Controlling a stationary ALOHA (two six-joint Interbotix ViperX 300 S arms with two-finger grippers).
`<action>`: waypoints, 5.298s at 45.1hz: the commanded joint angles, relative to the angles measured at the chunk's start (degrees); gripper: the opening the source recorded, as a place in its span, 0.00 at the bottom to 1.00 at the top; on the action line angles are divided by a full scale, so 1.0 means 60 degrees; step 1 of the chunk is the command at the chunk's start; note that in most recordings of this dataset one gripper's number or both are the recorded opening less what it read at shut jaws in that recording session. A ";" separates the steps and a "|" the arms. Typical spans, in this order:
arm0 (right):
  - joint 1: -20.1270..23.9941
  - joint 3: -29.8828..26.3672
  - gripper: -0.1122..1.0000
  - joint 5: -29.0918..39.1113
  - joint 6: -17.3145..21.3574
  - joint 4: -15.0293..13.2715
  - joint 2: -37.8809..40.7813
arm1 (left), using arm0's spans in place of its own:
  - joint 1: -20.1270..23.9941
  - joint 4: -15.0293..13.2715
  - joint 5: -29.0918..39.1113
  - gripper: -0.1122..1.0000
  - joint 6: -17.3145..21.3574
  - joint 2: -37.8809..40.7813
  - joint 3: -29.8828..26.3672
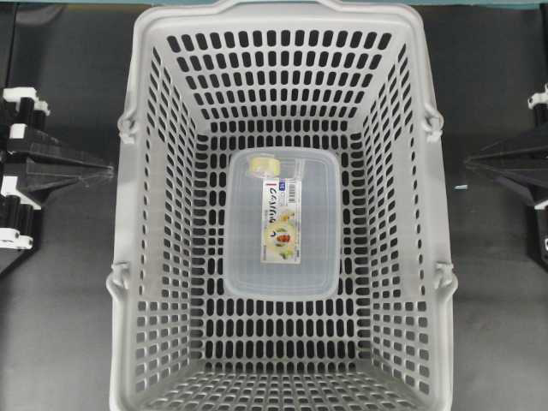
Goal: Pick up the cellophane tape from the shopping basket with the left arm.
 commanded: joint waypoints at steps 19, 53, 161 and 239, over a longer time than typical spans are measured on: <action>0.0059 -0.0410 0.10 0.0264 0.0469 0.0103 0.0088 | -0.0366 0.0381 0.5742 0.11 -0.0146 0.1904 -0.4351; 0.0278 -0.0527 0.80 0.1055 0.0439 0.0103 -0.0483 | -0.0264 0.0396 1.1250 0.28 -0.0117 0.8086 -0.9727; 0.0879 -0.0381 0.78 0.1216 0.0513 0.0103 -0.0894 | -0.0879 0.0396 1.5454 0.55 0.0044 1.0254 -1.4312; 0.0864 -0.0308 0.78 0.1216 0.0513 0.0103 -0.0894 | -0.0879 0.0396 1.5513 0.55 0.0059 1.0269 -1.4312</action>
